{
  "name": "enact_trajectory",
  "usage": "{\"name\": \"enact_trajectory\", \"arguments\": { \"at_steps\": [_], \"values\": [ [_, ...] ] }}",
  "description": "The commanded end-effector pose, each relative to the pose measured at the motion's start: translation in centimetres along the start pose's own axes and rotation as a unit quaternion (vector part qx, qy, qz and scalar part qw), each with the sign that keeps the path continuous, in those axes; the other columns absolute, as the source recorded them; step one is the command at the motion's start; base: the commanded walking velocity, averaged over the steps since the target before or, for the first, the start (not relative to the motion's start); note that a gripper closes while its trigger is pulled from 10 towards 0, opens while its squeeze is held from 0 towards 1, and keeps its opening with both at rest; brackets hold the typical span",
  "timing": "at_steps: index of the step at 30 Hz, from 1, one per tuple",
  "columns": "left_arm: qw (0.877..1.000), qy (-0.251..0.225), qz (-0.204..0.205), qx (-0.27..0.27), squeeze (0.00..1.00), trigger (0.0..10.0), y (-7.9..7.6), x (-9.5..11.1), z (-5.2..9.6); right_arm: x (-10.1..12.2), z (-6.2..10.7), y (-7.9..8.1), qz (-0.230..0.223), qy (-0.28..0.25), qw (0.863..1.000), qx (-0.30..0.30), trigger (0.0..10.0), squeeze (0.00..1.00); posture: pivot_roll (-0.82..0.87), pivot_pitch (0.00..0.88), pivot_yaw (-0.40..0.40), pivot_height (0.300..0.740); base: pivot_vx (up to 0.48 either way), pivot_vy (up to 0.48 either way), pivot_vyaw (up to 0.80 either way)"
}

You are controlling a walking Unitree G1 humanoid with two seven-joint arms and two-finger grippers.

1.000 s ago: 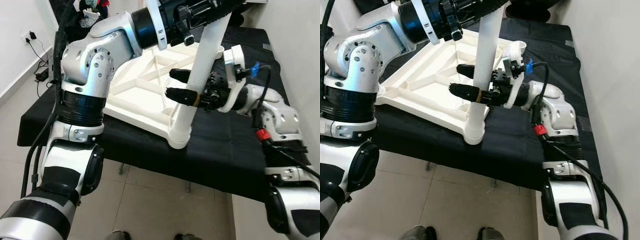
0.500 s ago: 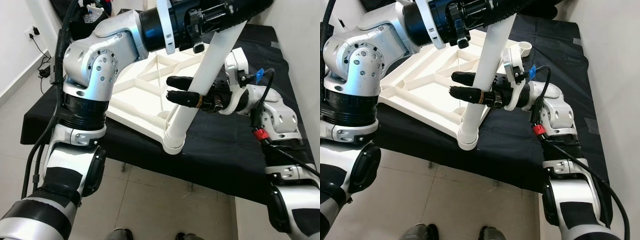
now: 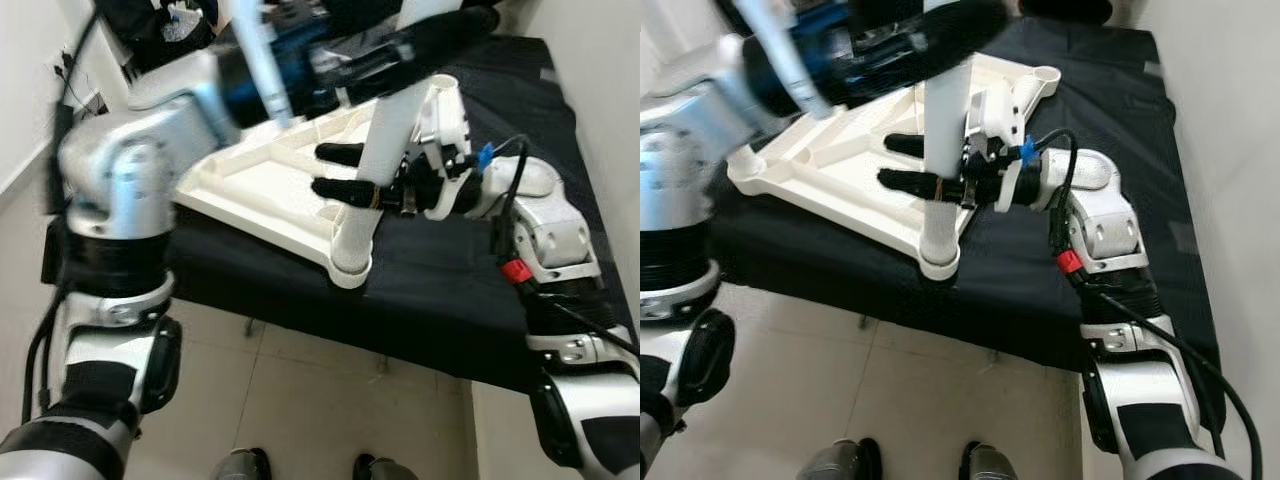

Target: Building children table

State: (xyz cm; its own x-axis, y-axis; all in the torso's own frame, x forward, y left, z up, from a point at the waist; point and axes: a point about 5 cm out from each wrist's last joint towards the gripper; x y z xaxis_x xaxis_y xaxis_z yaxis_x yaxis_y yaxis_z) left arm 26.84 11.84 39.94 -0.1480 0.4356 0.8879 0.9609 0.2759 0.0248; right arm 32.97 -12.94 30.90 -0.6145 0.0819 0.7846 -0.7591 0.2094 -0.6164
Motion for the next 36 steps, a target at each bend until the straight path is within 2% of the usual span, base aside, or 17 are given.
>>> {"name": "enact_trajectory", "arguments": {
  "at_steps": [1, 2, 3, 5, 7, 8, 9, 12, 15, 16, 17, 18, 19, 20, 23, 28, 36],
  "values": [
    [1.0, -0.004, 0.008, -0.004, 1.0, 10.0, -0.5, 0.5, 0.9, -0.5, 0.7, -0.1, -0.003, 0.014, 1.0, -0.009, 0.0, 0.0, -0.01, 0.243, -0.018, 0.74, 0.0, 0.0, 0.0],
    [1.0, -0.006, 0.025, 0.002, 1.0, 10.0, -1.3, 0.5, 3.2, -0.4, 0.9, -0.5, -0.007, 0.008, 1.0, -0.017, 0.0, 0.0, -0.01, 0.245, -0.02, 0.74, 0.0, 0.0, 0.0],
    [1.0, -0.006, 0.025, 0.002, 1.0, 10.0, -1.3, 0.5, 3.2, -0.4, 0.9, -0.5, -0.007, 0.008, 1.0, -0.017, 0.0, 0.0, -0.01, 0.245, -0.02, 0.74, 0.0, 0.0, 0.0],
    [0.997, 0.02, 0.068, 0.036, 1.0, 10.0, -3.0, -1.9, 6.9, 0.0, 1.1, -1.5, -0.01, 0.001, 1.0, -0.026, 0.0, 0.0, 0.0, 0.248, -0.025, 0.74, 0.0, 0.0, 0.0],
    [0.997, 0.02, 0.068, 0.036, 1.0, 10.0, -3.0, -1.9, 6.9, 0.0, 1.1, -1.5, -0.01, 0.001, 1.0, -0.026, 0.0, 0.0, 0.0, 0.248, -0.025, 0.74, 0.0, 0.0, 0.0],
    [0.995, 0.034, 0.084, 0.051, 1.0, 10.0, -3.6, -3.1, 7.9, 0.1, 1.2, -1.8, -0.011, -0.001, 1.0, -0.029, 0.0, 0.0, 0.0, 0.248, -0.025, 0.74, 0.0, 0.0, 0.0],
    [0.986, 0.083, 0.12, 0.086, 1.0, 10.0, -4.8, -6.9, 9.4, 0.3, 1.3, -2.7, -0.007, 0.005, 0.999, -0.038, 0.0, 0.0, -0.01, 0.25, -0.025, 0.74, 0.0, 0.0, 0.0],
    [0.977, 0.114, 0.145, 0.105, 1.0, 10.0, -6.0, -9.3, 10.3, 0.4, 1.5, -3.2, -0.004, 0.009, 0.999, -0.045, 0.0, 0.0, -0.01, 0.25, -0.025, 0.74, 0.0, 0.0, 0.0],
    [0.954, 0.194, 0.17, 0.153, 1.0, 10.0, -8.7, -14.0, 12.1, 1.0, 2.0, -4.5, 0.003, 0.02, 0.999, -0.047, 0.0, 0.0, -0.02, 0.254, -0.032, 0.74, 0.0, 0.0, 0.0],
    [0.942, 0.234, 0.168, 0.172, 0.9, 10.0, -9.7, -15.6, 12.7, 1.5, 2.2, -4.9, 0.002, 0.018, 0.999, -0.039, 0.0, 0.0, -0.02, 0.256, -0.034, 0.74, 0.0, 0.0, 0.0],
    [0.942, 0.234, 0.168, 0.172, 0.9, 10.0, -9.7, -15.6, 12.7, 1.5, 2.2, -4.9, 0.002, 0.018, 0.999, -0.039, 0.0, 0.0, -0.02, 0.256, -0.034, 0.74, 0.0, 0.0, 0.0],
    [0.931, 0.273, 0.161, 0.18, 0.9, 10.0, -10.6, -16.8, 13.2, 1.9, 2.5, -5.1, -0.001, 0.015, 1.0, -0.025, 0.0, 0.0, -0.02, 0.256, -0.034, 0.74, 0.0, 0.0, 0.0],
    [0.922, 0.31, 0.148, 0.181, 0.0, 10.0, -11.6, -18.0, 13.6, 2.6, 2.6, -5.0, -0.008, 0.007, 1.0, 0.009, 2.6, 0.0, -0.03, 0.26, -0.033, 0.74, 0.0, 0.0, 0.0],
    [0.915, 0.338, 0.129, 0.178, 0.0, 10.0, -12.4, -18.7, 13.7, 3.4, 2.7, -4.8, -0.017, -0.007, 0.999, 0.044, 10.0, 0.0, -0.03, 0.267, -0.037, 0.74, 0.0, 0.0, 0.0],
    [0.912, 0.353, 0.116, 0.175, 0.0, 10.0, -13.0, -19.1, 13.7, 3.9, 2.8, -4.6, -0.023, -0.017, 0.997, 0.067, 10.0, 0.0, -0.03, 0.268, -0.037, 0.74, 0.0, 0.0, 0.0],
    [0.931, 0.291, 0.055, 0.213, 0.0, 10.0, -12.5, -17.9, 12.4, 4.6, 1.7, -3.0, -0.058, -0.038, 0.987, 0.147, 10.0, 0.0, -0.04, 0.281, -0.042, 0.74, 0.0, 0.0, 0.0],
    [0.936, 0.259, -0.019, 0.236, 0.0, 10.0, -12.8, -17.8, 12.3, 3.3, -0.5, -1.5, -0.091, -0.027, 0.984, 0.151, 10.0, 0.0, -0.04, 0.299, -0.047, 0.74, 0.0, 0.0, 0.0]
  ]
}}
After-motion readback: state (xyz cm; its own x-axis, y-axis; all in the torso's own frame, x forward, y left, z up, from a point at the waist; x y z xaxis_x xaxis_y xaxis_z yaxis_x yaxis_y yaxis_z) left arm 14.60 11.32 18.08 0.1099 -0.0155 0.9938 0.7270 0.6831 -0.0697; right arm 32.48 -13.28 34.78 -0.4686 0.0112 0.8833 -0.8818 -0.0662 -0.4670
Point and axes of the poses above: a point about 5 cm out from each wrist's last joint towards the gripper, its own z axis pointing back from the gripper into the wrist, its own x axis along the axis of the wrist's last joint, y = z × x, and after that the axes turned 10 degrees about z, right-handed
